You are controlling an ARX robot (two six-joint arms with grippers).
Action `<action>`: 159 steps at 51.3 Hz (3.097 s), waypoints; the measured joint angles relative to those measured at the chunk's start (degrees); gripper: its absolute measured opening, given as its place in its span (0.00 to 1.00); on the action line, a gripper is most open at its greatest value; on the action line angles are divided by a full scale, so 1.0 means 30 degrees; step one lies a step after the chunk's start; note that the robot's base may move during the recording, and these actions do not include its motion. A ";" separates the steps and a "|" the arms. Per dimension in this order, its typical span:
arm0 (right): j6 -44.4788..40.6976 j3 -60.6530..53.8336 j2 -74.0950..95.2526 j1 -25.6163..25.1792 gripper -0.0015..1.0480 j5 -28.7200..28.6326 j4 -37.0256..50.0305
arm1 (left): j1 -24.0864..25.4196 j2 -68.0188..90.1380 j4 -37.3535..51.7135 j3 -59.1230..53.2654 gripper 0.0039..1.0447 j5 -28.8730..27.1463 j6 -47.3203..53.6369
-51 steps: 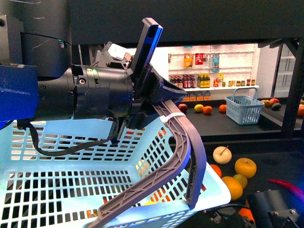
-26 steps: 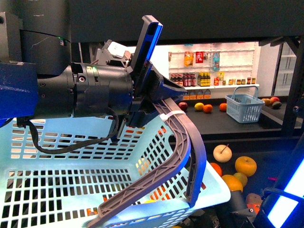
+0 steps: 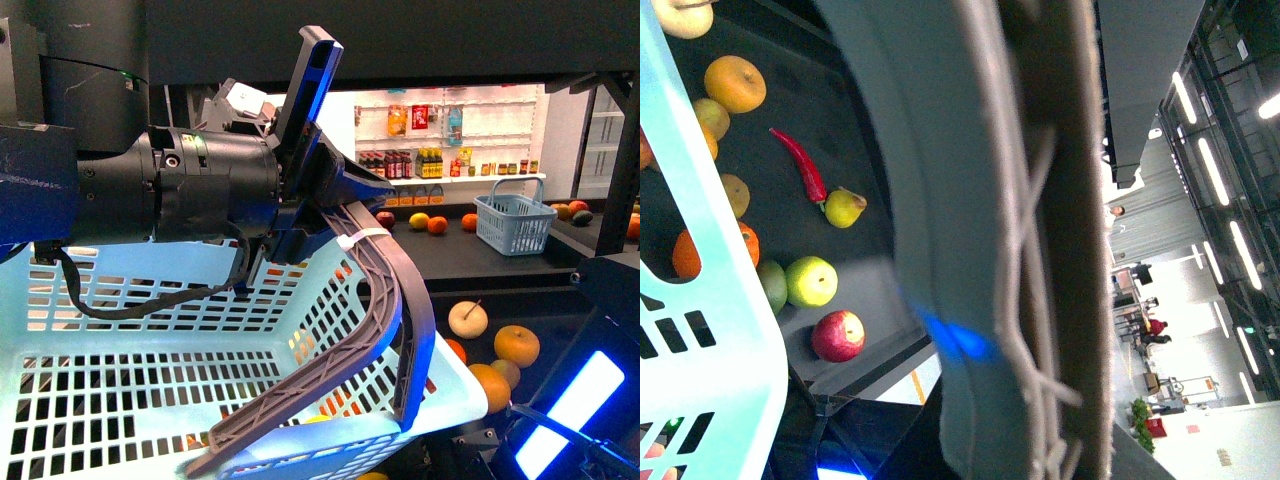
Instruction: Pick lemon from shelf
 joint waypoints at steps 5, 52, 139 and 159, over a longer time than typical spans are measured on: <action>0.0000 0.0372 0.0219 0.0066 0.93 0.0058 -0.0153 | 0.0000 0.0000 0.0000 0.0000 0.07 -0.0007 0.0007; -0.0044 0.0801 0.0882 -0.0036 0.78 0.0423 -0.0372 | 0.0000 0.0000 0.0000 0.0000 0.07 0.0007 0.0000; 0.6076 -1.2160 -1.9074 -0.3395 0.78 -0.2710 0.3330 | 0.0007 0.0000 0.0000 0.0000 0.07 -0.0007 0.0000; 0.6164 -1.2699 -1.8586 -0.0984 0.78 -0.2455 0.3308 | 0.0007 0.0000 0.0000 0.0000 0.07 0.0000 0.0007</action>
